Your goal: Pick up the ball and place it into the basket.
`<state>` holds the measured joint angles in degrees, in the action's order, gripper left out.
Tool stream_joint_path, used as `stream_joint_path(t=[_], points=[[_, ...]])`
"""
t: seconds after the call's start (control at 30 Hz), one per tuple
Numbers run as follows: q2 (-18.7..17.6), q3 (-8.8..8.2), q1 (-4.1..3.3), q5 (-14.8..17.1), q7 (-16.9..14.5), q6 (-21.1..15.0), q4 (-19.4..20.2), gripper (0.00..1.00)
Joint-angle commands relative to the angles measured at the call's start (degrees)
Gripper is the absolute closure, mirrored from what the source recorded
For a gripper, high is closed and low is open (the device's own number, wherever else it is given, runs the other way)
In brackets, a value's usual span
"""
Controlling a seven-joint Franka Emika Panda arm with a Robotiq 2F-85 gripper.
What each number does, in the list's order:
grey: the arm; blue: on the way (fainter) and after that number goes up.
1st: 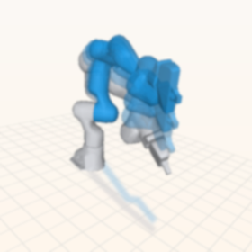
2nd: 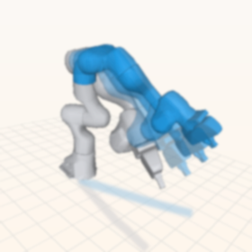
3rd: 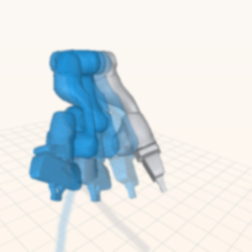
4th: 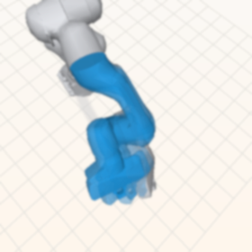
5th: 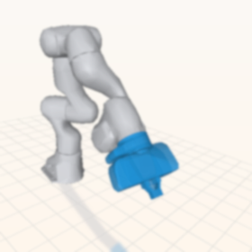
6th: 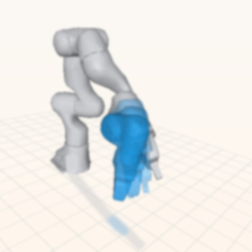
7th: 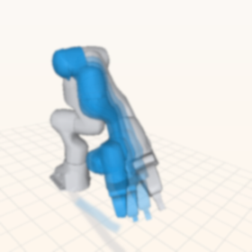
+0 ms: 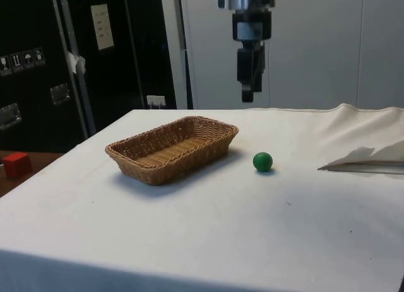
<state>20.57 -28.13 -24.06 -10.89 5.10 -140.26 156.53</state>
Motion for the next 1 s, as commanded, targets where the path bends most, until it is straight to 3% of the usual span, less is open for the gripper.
stream_joint_path(t=[0.0,0.27,0.3,0.53,0.57,0.87,0.9,0.93,0.97], points=[[-0.5,-0.23,0.34,-0.6,0.2,-2.2,1.0,0.00],[-3.0,-1.49,0.06,0.0,-0.3,-8.9,4.6,0.00],[-3.0,-1.32,0.00,0.0,-0.2,-8.0,4.1,0.00],[-5.4,-2.92,-0.23,0.5,-1.3,-14.0,6.8,0.00],[-5.6,-2.64,0.00,0.0,-0.8,-13.2,6.4,0.00],[-9.9,-3.67,-0.74,1.5,-2.2,-19.7,7.8,0.00],[-9.8,-3.32,-0.11,0.3,-1.4,-18.6,7.4,0.00],[-10.4,-3.67,-0.80,1.6,-2.2,-20.1,7.8,0.00],[-11.0,-3.67,-0.92,1.7,-2.2,-20.7,7.9,0.00]])
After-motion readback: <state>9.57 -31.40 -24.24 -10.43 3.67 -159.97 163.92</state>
